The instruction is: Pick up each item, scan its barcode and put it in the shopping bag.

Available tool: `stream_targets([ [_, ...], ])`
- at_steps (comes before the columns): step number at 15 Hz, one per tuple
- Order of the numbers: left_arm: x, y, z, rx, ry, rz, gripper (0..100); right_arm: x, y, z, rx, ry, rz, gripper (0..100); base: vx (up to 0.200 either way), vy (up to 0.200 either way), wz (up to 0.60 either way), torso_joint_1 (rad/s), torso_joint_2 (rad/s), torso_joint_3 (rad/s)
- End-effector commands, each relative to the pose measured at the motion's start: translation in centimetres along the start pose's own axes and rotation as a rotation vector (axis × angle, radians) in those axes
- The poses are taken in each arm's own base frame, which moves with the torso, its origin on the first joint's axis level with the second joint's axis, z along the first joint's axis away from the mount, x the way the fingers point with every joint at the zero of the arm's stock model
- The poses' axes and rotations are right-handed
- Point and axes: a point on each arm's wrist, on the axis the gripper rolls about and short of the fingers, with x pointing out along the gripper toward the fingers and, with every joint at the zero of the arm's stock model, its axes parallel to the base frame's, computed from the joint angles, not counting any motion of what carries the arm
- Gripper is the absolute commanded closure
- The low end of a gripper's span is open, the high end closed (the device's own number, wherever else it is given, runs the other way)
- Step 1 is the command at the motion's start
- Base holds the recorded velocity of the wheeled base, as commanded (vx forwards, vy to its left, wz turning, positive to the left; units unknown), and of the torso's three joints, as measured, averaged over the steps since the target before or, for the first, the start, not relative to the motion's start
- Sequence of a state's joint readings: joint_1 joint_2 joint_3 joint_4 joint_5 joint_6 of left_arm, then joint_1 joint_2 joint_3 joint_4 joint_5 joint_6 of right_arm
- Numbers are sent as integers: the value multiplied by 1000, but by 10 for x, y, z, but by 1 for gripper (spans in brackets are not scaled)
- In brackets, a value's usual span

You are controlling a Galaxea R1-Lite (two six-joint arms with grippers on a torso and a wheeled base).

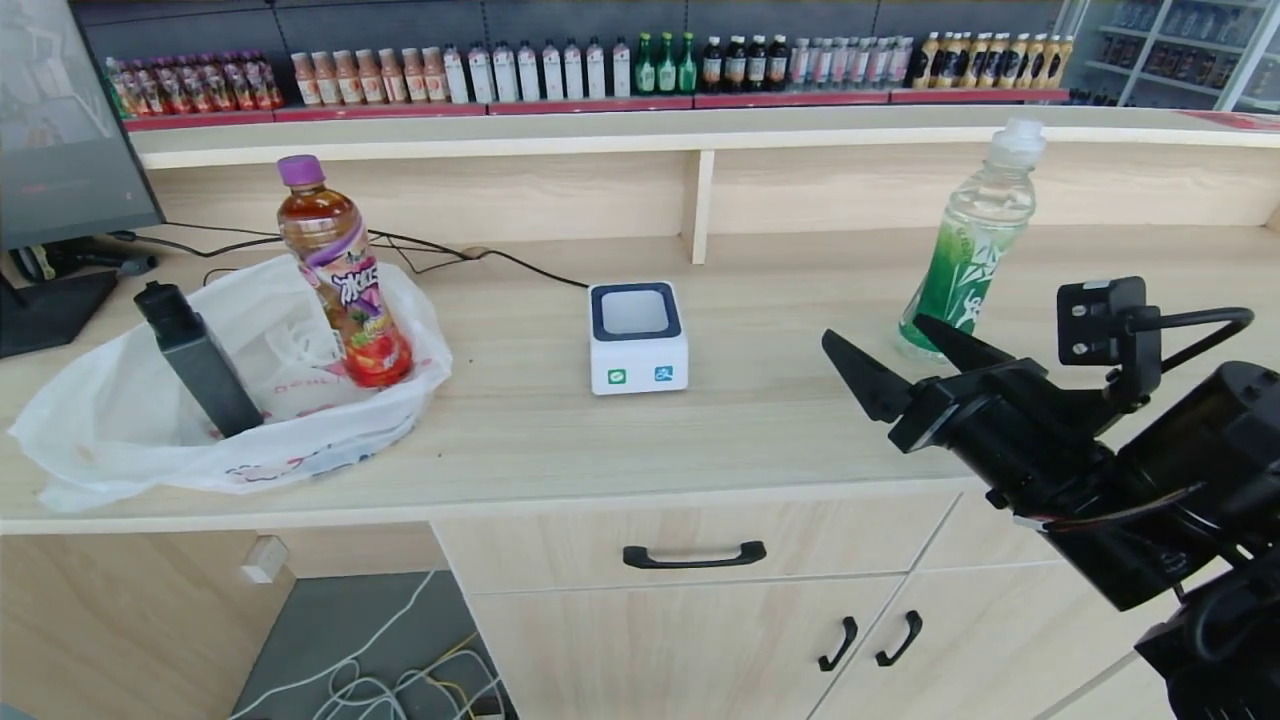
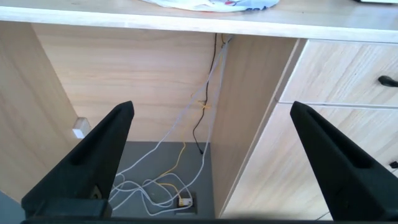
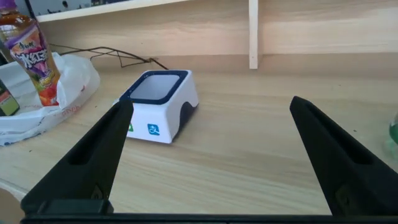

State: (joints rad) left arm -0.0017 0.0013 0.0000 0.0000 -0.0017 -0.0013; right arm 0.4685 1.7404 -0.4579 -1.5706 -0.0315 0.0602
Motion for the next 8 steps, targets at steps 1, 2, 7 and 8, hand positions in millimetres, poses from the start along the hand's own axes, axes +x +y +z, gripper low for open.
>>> stream_targets([
  [1, 0, 0, 0, 0, 0, 0, 0, -1, -2, -3, -1, 13, -8, 0, 0, -200, 0, 2, -7, 2],
  [2, 0, 0, 0, 0, 0, 0, 0, -1, -2, -2, -1, 8, -6, 0, 0, -200, 0, 2, 7, 7],
  [7, 0, 0, 0, 0, 0, 0, 0, 0, -2, -5, -1, 19, -7, 0, 0, -200, 0, 3, 2, 3],
  [8, 0, 0, 0, 0, 0, 0, 0, 2, -2, -5, -2, 14, -8, 0, 0, -200, 0, 2, -2, 12],
])
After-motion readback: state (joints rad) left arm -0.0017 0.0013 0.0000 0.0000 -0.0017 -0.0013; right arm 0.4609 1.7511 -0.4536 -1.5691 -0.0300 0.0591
